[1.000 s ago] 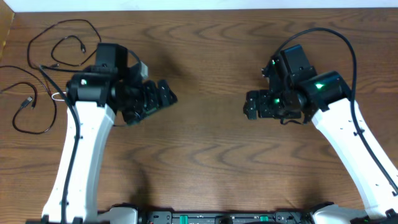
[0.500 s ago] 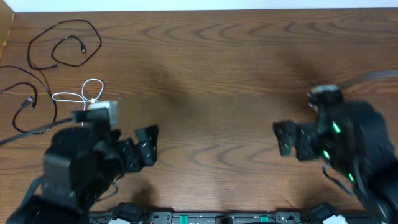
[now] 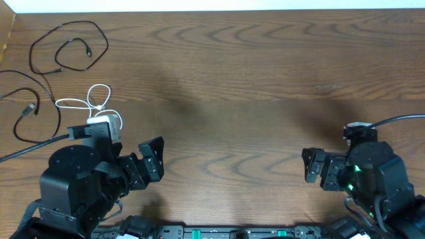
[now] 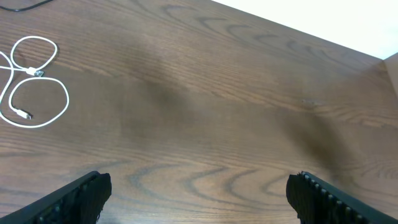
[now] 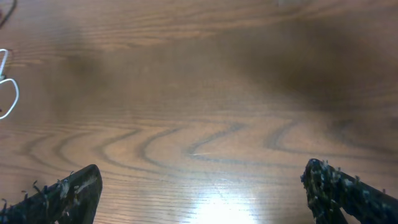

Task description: Untangle cables

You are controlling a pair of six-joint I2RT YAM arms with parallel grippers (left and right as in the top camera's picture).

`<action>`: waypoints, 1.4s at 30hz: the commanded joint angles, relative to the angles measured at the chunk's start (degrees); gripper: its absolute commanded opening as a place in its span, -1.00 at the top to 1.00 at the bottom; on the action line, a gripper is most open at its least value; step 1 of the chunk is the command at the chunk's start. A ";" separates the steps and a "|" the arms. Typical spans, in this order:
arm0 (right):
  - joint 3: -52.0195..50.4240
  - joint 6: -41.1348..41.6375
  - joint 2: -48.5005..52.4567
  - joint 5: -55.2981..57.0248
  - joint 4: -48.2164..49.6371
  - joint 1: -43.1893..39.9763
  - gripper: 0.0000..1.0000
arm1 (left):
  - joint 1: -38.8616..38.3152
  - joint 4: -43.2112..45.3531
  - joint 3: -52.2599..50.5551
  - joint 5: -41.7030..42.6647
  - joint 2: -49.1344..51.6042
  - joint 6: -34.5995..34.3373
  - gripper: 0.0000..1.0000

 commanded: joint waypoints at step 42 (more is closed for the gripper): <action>-22.32 -29.99 -12.00 -10.34 27.34 -12.39 -0.99 | -0.28 -0.17 0.02 -0.96 0.09 -0.50 -0.93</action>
